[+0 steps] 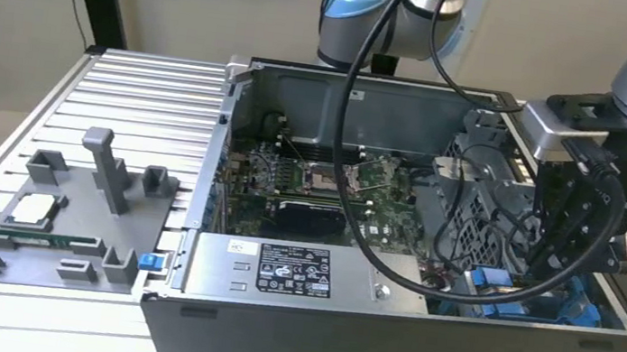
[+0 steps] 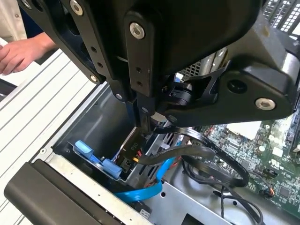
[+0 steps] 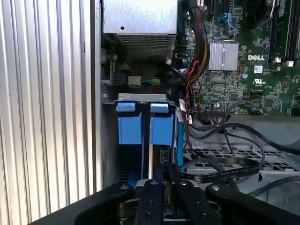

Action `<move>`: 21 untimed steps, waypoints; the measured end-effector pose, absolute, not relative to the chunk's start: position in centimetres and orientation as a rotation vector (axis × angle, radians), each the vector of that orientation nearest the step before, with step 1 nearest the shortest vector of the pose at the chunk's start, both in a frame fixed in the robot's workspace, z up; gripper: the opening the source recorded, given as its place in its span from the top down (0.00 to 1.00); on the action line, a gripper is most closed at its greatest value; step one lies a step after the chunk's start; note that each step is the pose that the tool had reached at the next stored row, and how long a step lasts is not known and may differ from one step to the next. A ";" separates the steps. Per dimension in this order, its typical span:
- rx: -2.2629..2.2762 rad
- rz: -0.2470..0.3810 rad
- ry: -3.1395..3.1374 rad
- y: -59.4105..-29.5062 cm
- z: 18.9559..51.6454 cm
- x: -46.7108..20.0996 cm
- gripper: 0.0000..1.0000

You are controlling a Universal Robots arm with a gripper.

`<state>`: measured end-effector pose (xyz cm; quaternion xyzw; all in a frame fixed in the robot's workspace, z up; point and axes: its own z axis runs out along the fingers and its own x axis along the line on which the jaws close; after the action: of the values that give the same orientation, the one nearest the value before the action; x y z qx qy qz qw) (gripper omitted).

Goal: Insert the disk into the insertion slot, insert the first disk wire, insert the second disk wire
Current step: 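Insert the second disk wire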

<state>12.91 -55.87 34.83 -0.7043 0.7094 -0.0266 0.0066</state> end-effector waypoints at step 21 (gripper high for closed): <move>-2.196 -0.077 2.222 -55.9 35.3 12.8 1.00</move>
<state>12.82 -55.87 35.31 -0.7028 0.7109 -0.0248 0.0084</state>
